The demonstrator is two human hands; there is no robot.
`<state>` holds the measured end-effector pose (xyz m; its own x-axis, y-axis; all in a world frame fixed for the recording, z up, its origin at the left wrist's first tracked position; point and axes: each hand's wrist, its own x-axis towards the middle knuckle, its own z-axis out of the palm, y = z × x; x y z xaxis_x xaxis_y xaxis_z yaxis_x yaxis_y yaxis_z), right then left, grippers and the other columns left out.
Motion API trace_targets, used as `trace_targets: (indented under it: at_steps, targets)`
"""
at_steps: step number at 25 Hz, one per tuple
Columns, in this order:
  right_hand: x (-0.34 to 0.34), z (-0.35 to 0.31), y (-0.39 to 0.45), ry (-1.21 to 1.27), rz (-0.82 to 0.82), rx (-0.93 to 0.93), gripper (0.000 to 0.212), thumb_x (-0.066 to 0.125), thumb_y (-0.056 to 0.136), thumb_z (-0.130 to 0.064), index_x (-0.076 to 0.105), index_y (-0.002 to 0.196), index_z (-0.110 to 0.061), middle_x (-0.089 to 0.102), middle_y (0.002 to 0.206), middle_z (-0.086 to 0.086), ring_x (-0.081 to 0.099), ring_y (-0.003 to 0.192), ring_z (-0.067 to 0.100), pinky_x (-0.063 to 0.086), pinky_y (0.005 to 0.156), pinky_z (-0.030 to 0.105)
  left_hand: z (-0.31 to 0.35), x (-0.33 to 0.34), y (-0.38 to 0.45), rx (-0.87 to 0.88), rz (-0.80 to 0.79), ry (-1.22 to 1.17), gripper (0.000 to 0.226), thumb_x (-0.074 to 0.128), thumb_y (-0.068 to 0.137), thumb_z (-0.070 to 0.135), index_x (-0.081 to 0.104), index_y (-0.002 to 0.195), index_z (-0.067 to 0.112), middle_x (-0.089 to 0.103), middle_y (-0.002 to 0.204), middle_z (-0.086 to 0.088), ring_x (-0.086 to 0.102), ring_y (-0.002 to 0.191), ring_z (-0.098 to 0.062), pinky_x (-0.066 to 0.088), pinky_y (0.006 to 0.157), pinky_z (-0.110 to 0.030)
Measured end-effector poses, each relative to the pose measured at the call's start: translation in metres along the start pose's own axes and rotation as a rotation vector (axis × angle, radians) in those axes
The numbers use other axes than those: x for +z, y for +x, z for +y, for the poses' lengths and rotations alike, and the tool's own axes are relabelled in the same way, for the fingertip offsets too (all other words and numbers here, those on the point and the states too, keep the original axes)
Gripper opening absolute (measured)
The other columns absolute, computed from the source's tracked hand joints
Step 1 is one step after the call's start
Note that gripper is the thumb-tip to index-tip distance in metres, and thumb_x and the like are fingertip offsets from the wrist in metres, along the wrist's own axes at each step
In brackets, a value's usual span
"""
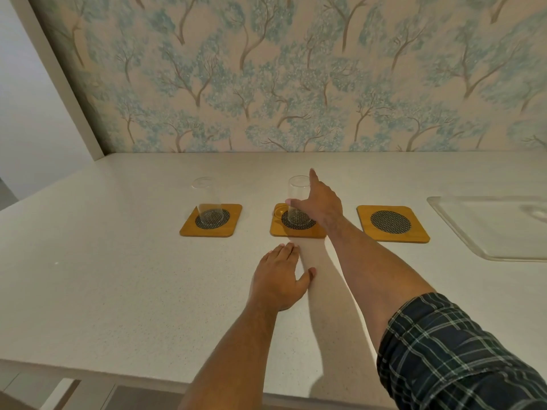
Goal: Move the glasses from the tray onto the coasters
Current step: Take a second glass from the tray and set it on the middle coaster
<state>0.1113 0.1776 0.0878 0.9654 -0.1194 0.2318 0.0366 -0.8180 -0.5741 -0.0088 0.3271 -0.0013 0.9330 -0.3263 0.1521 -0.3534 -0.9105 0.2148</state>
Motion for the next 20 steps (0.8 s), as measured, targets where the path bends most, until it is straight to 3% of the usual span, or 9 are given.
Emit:
trace_targets:
  at_steps: [3,6,10,13,20]
  targets:
    - [-0.013,0.008,-0.011,0.048,0.06,-0.009,0.113,0.066,0.076,-0.076,0.014,0.161,-0.024,0.049,0.151,0.004,0.048,0.136,0.026,0.042,0.104,0.043,0.008,-0.007,0.005,0.01,0.036,0.067,0.067,0.035,0.101,0.06,0.04,0.151,0.016,0.046,0.156,-0.004,0.041,0.142,-0.024,0.035,0.115,-0.042]
    - [-0.029,0.023,-0.019,0.056,0.176,-0.033,0.087,0.051,0.087,-0.076,0.031,0.155,-0.024,0.057,0.141,-0.001,0.056,0.128,0.02,0.044,0.097,0.04,0.017,-0.014,0.016,0.009,0.08,0.076,0.052,0.041,0.101,0.049,0.052,0.139,0.015,0.057,0.14,-0.004,0.052,0.125,-0.022,0.043,0.104,-0.04]
    - [-0.05,0.055,-0.027,-0.055,0.314,-0.088,0.06,0.04,0.098,-0.065,0.051,0.139,-0.022,0.066,0.117,-0.002,0.065,0.106,0.019,0.049,0.084,0.037,0.034,-0.009,0.027,0.079,0.174,-0.014,0.05,0.04,0.101,0.051,0.051,0.137,0.018,0.061,0.132,0.0,0.054,0.117,-0.02,0.045,0.103,-0.038]
    - [-0.068,0.078,-0.033,-0.102,0.352,-0.088,0.052,0.04,0.1,-0.062,0.059,0.128,-0.022,0.069,0.104,-0.004,0.066,0.094,0.017,0.048,0.075,0.032,0.06,-0.006,0.032,0.21,0.225,-0.071,0.052,0.04,0.102,0.049,0.047,0.143,0.017,0.058,0.136,-0.002,0.052,0.121,-0.022,0.041,0.107,-0.039]
    - [-0.117,0.133,-0.05,-0.214,0.405,0.03,0.049,0.038,0.101,-0.062,0.068,0.103,-0.023,0.065,0.082,-0.01,0.064,0.078,0.014,0.045,0.062,0.028,0.131,0.007,0.051,0.416,0.102,-0.09,0.06,0.038,0.103,0.047,0.036,0.154,0.017,0.042,0.159,-0.004,0.036,0.145,-0.022,0.024,0.121,-0.041]
